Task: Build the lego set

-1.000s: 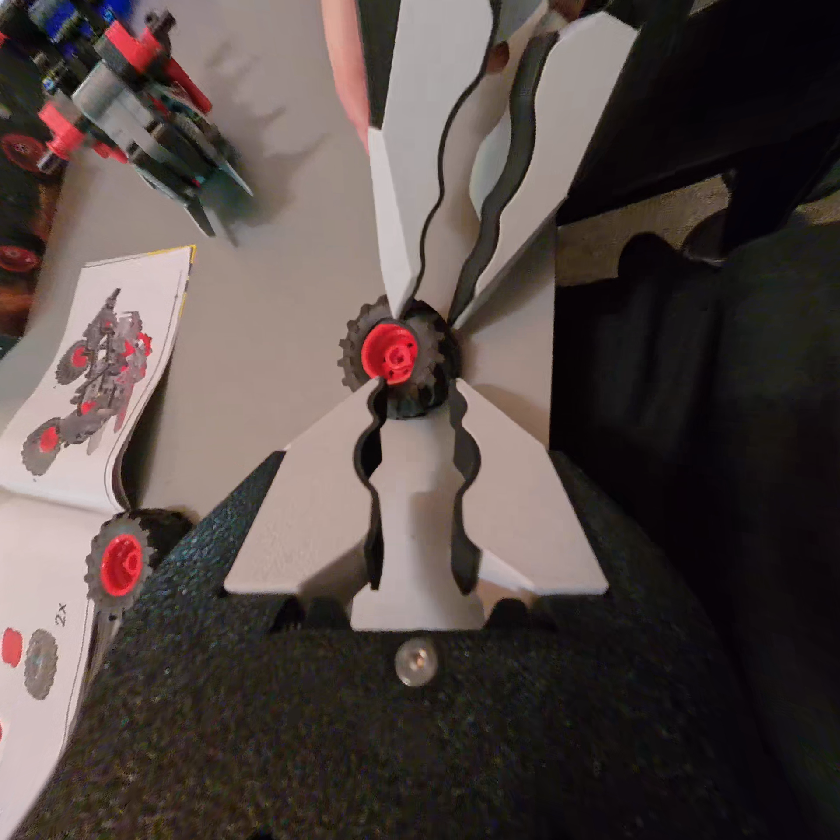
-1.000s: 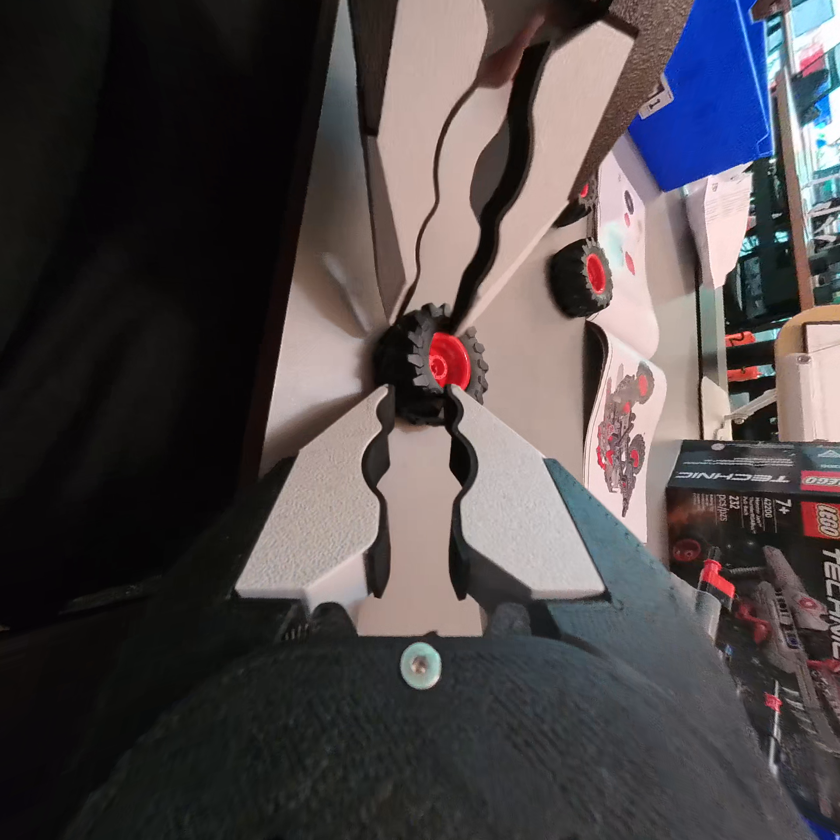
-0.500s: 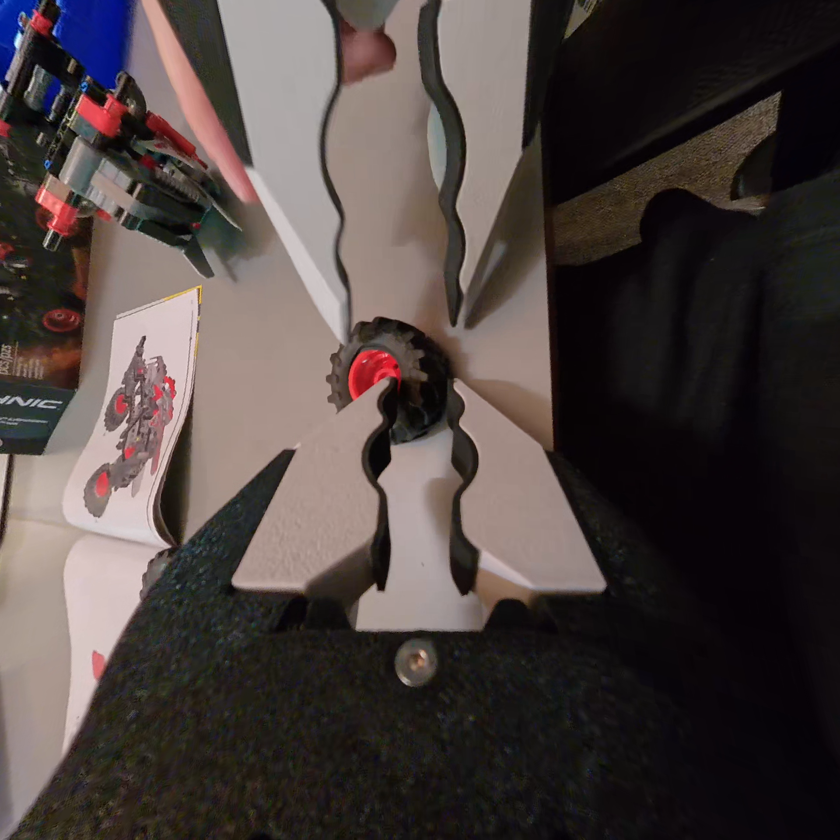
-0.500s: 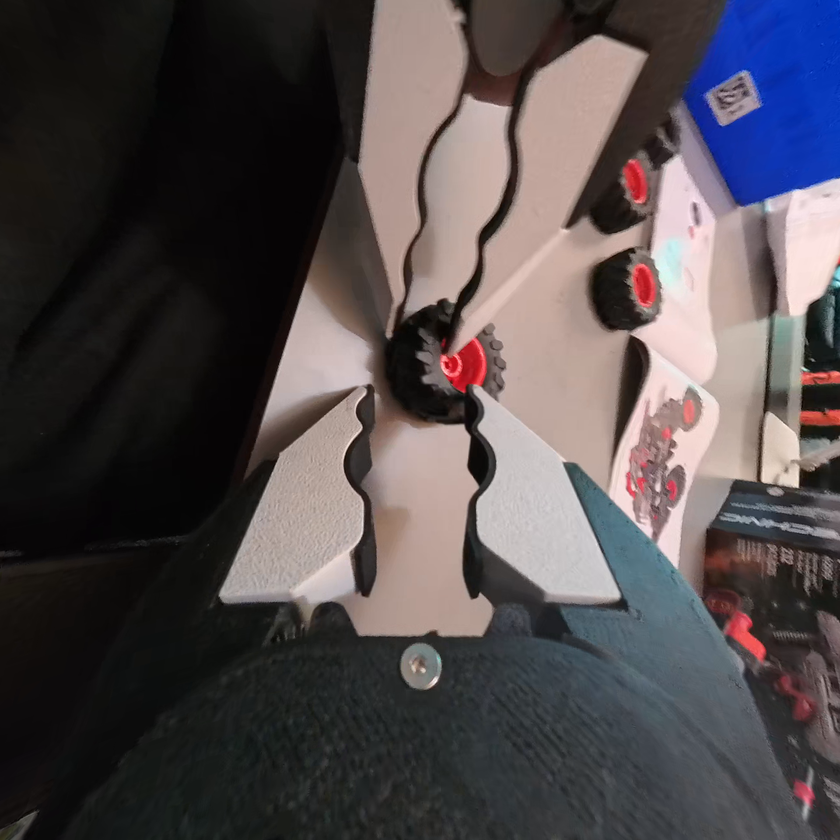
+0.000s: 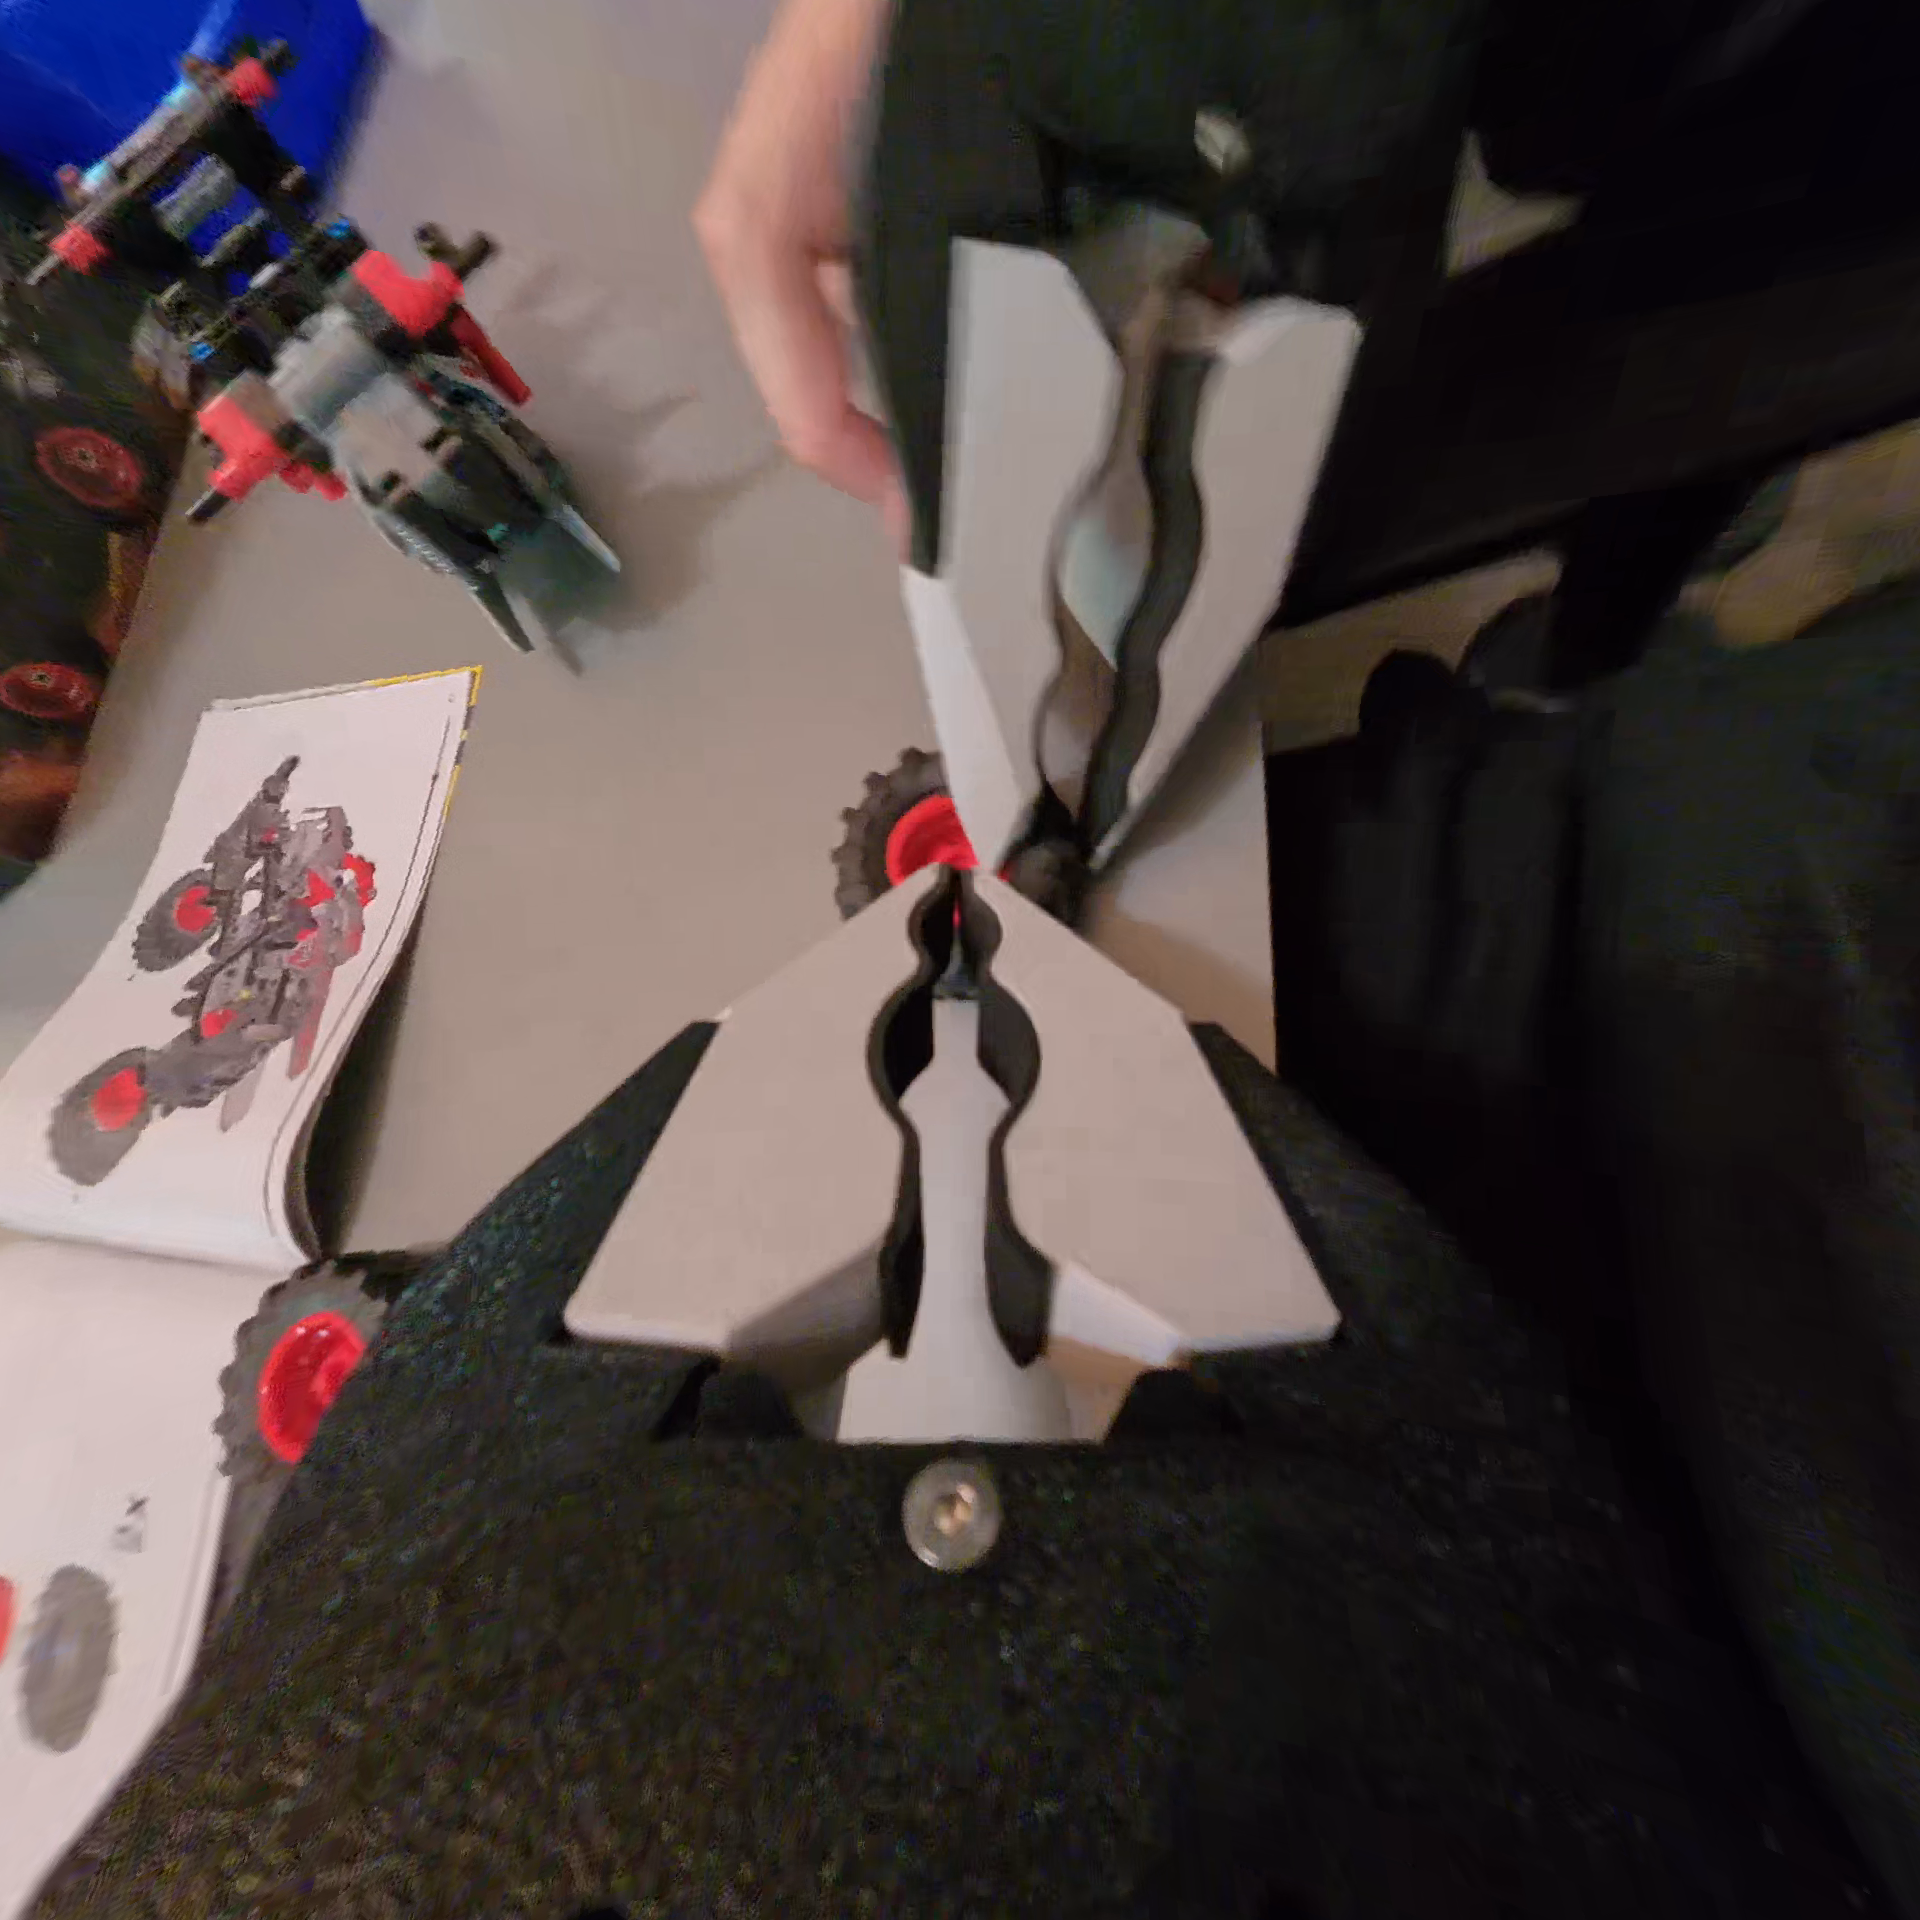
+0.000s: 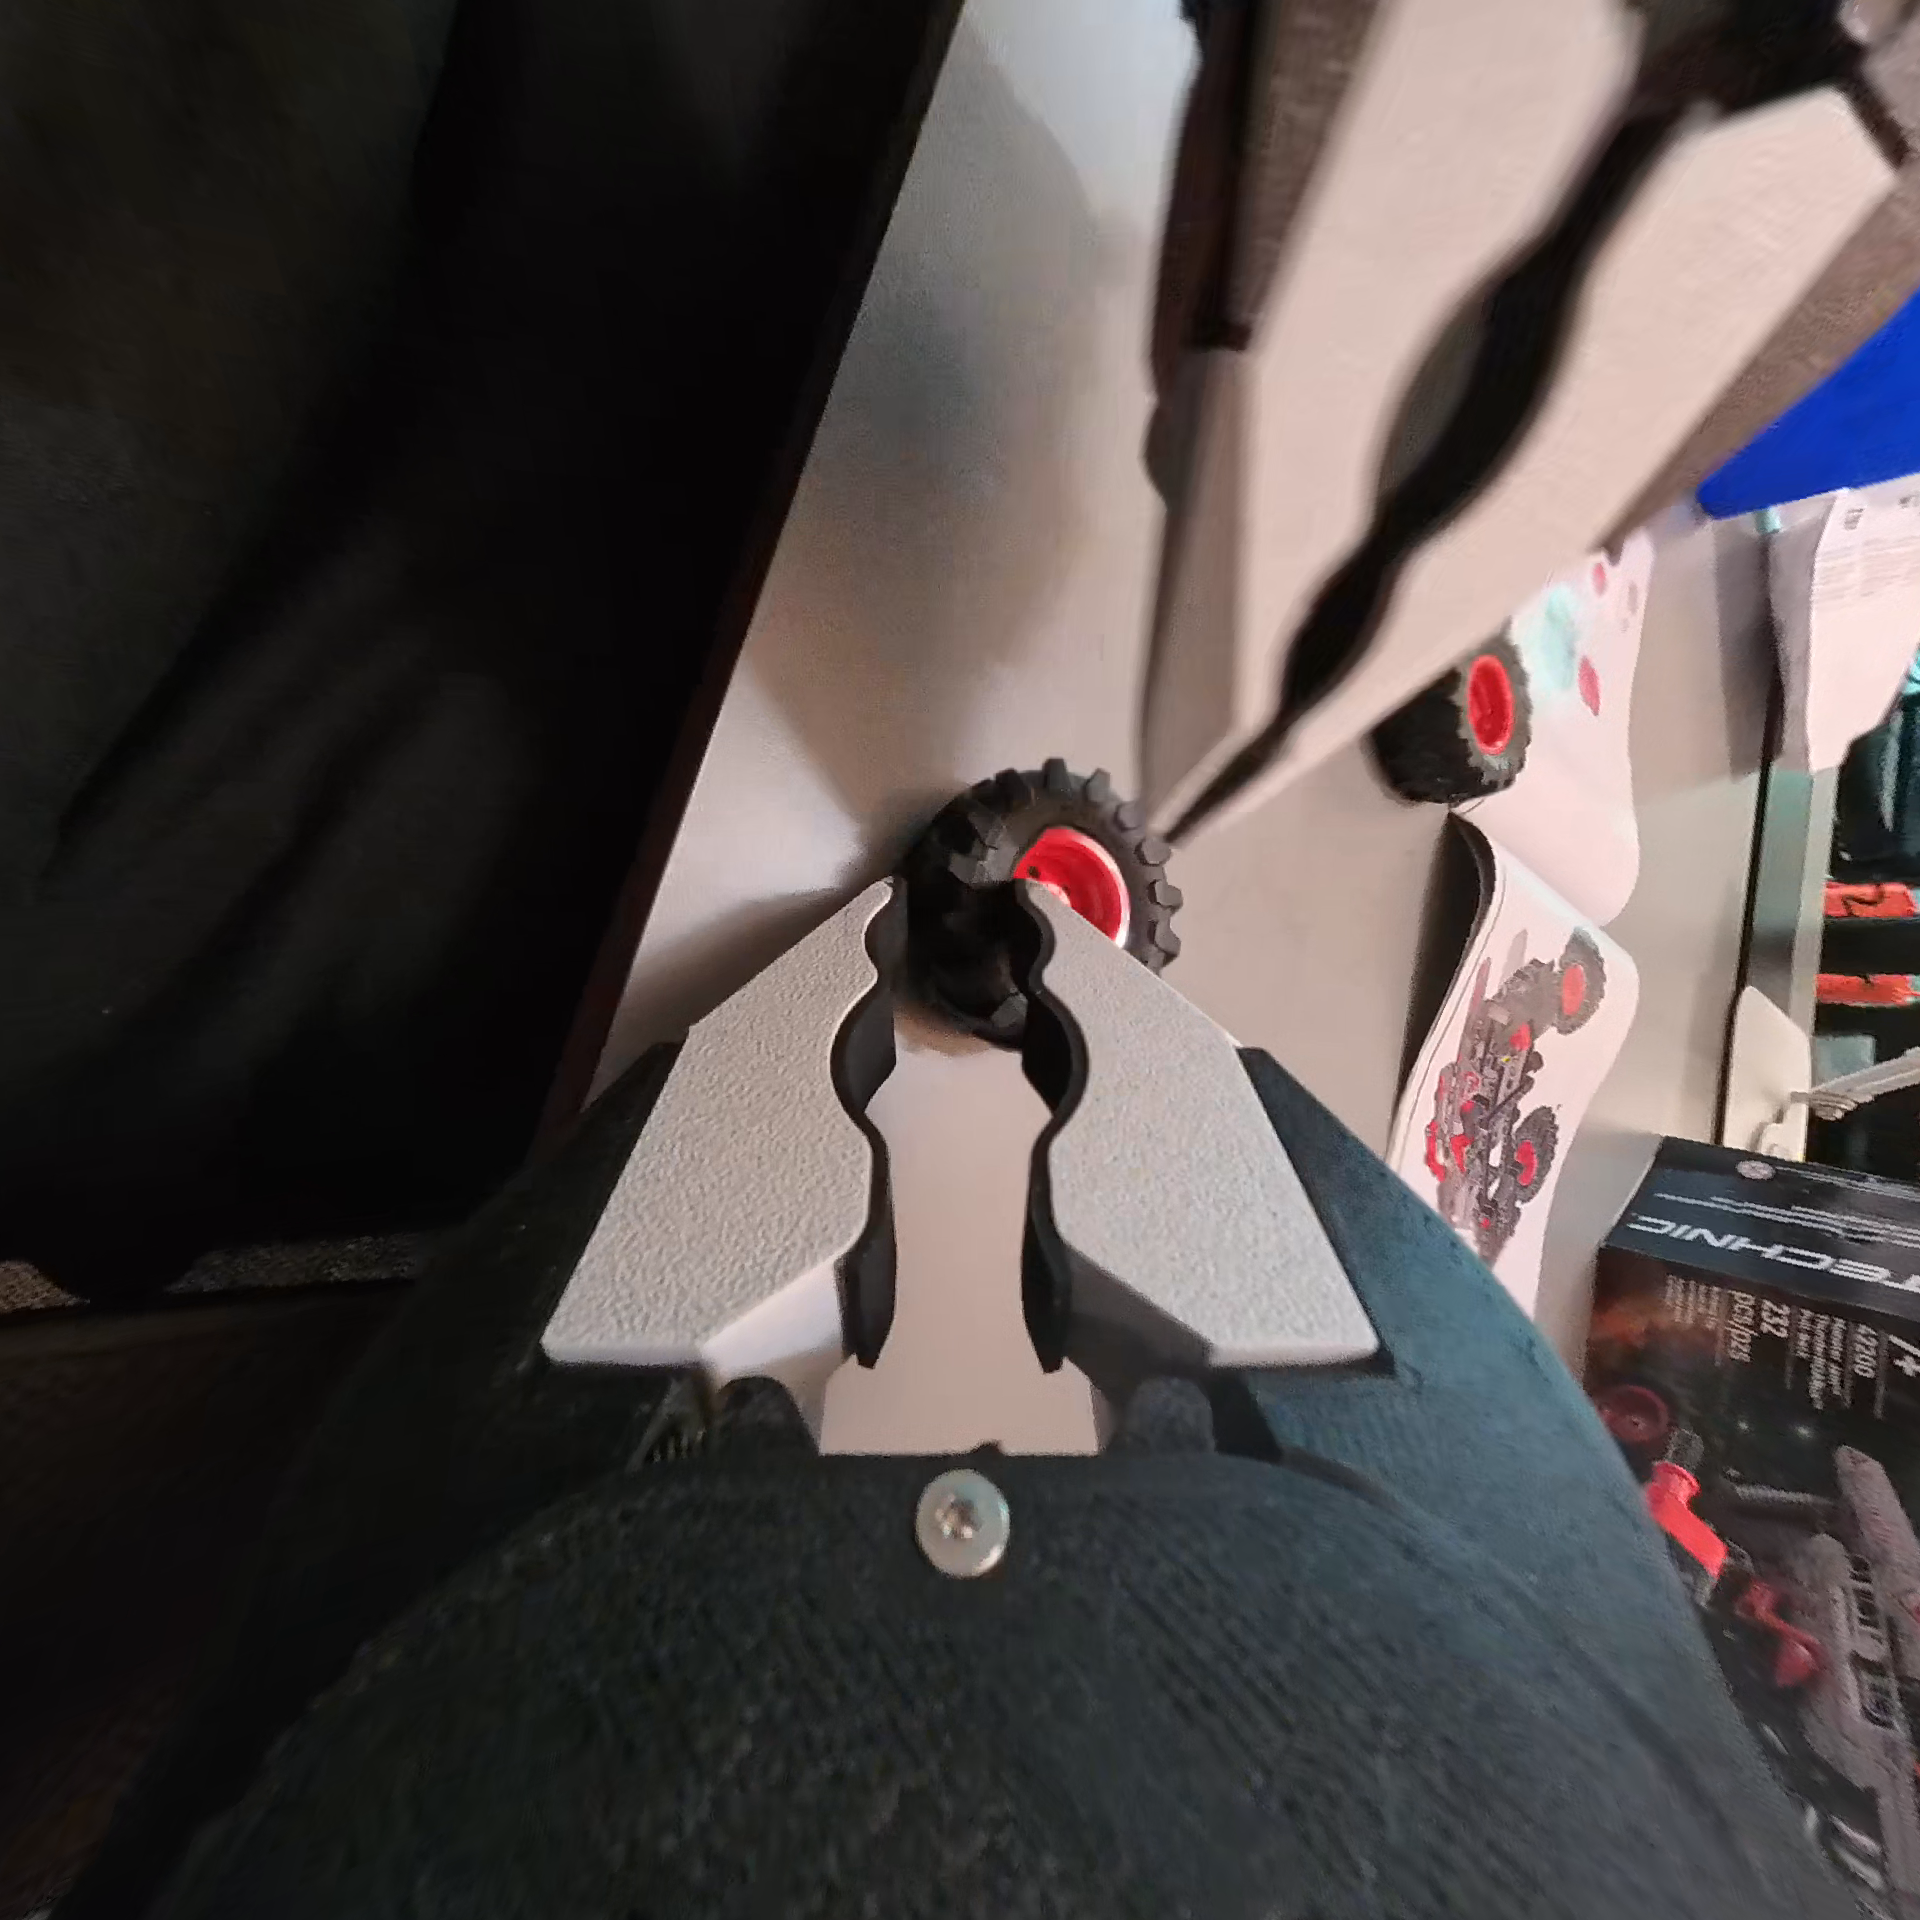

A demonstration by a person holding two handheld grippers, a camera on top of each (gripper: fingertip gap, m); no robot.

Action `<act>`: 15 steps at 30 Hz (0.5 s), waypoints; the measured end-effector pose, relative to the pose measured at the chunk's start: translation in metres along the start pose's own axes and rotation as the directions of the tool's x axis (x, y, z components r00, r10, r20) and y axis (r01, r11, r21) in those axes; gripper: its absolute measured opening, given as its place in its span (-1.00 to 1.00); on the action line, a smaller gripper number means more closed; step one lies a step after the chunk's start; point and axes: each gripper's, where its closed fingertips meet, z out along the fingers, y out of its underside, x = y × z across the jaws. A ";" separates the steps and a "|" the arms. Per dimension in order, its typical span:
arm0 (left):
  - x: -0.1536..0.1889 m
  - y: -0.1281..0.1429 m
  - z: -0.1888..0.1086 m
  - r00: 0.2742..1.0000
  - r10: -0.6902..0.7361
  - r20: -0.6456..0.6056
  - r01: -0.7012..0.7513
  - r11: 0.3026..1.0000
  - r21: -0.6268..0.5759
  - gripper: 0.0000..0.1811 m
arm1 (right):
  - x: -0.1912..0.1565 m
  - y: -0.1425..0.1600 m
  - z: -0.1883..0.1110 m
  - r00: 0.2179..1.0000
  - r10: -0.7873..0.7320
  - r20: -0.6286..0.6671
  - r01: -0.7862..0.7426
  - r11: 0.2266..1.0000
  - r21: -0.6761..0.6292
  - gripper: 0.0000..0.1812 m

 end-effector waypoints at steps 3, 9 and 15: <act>-0.014 0.003 0.003 0.992 -0.123 -0.042 0.121 0.991 -0.048 -1.00 | 0.000 0.000 0.000 0.999 0.002 -0.045 -0.003 1.000 -0.024 -0.80; -0.019 0.009 0.024 0.996 -0.065 -0.061 0.053 0.983 -0.175 -0.81 | 0.001 0.000 0.000 0.997 0.008 -0.080 -0.012 0.999 -0.050 -0.80; -0.018 0.018 0.035 0.985 -0.140 -0.100 0.110 0.959 -0.263 -0.82 | 0.002 0.004 0.002 0.996 0.027 -0.085 -0.033 0.997 -0.075 -0.78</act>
